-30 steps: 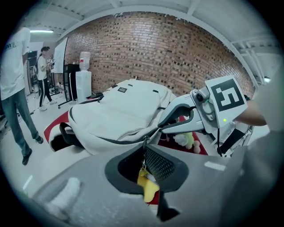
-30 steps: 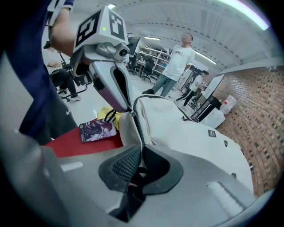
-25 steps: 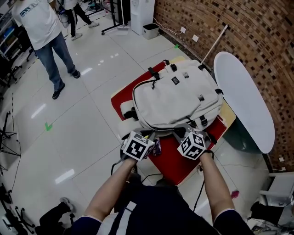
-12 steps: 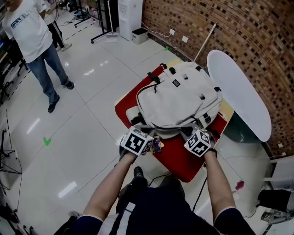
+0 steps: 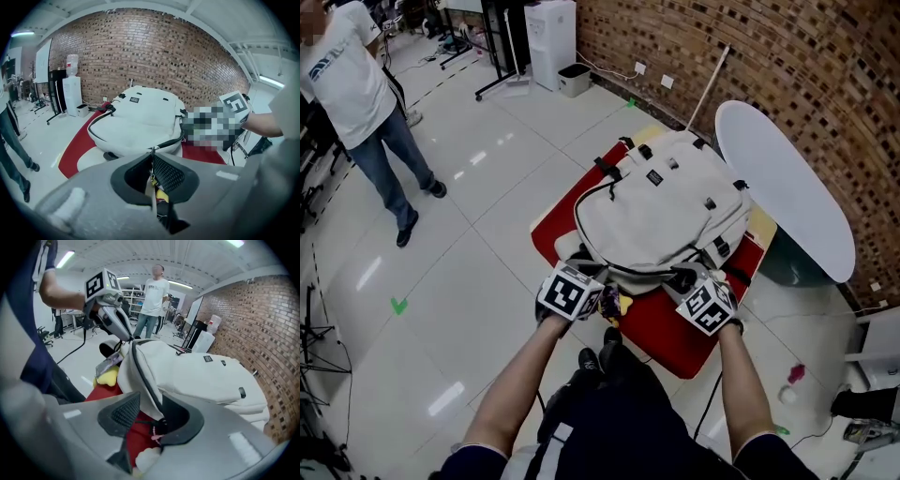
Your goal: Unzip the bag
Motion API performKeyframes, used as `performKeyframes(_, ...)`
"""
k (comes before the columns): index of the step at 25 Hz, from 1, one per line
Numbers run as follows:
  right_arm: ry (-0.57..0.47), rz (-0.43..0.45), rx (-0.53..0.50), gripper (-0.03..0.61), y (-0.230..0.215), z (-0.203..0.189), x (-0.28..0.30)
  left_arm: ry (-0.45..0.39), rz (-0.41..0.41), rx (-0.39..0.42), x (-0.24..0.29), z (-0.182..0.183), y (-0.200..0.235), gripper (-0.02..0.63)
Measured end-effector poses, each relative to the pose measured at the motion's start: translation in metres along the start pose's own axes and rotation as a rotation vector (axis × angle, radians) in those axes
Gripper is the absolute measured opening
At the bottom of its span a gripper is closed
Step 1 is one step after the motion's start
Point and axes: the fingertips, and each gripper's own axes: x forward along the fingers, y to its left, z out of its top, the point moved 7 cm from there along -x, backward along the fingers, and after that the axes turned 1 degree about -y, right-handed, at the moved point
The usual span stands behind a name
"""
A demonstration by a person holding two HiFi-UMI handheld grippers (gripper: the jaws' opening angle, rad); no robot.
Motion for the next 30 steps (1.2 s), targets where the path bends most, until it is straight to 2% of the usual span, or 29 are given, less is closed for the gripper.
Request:
performKeyframes(4,-0.156,0.07,0.047,0.156,0.018,0.038,-0.001,0.027,-0.024,0.004,-0.001,0.005,-0.003,0.02)
performKeyframes(6,-0.2,0.122,0.028,0.156,0.026,0.057,0.012,0.047,-0.02,0.014,0.0,0.005,-0.005,0.02)
performKeyframes(9,-0.216,0.157,-0.026,0.156,0.026,0.076,0.035,0.081,-0.001,0.038,0.0,0.011,-0.002,0.02)
performKeyframes(13,-0.192,0.195,-0.064,0.063,0.022,0.074,0.04,0.1,-0.001,0.038,0.004,0.013,0.003,0.02)
performKeyframes(15,-0.186,0.211,-0.059,0.047,0.022,0.073,0.039,0.105,-0.007,0.042,0.004,0.016,0.006,0.02)
performKeyframes(20,-0.199,0.201,-0.004,0.041,0.013,0.073,0.031,0.104,-0.05,0.069,0.003,0.028,0.017,0.021)
performKeyframes(26,-0.165,0.149,0.037,0.04,0.016,0.074,0.026,0.107,-0.18,0.066,0.001,0.026,0.031,0.021)
performKeyframes(30,-0.11,0.078,0.064,0.041,0.021,0.077,0.021,0.12,-0.273,0.11,0.002,0.03,0.043,0.021)
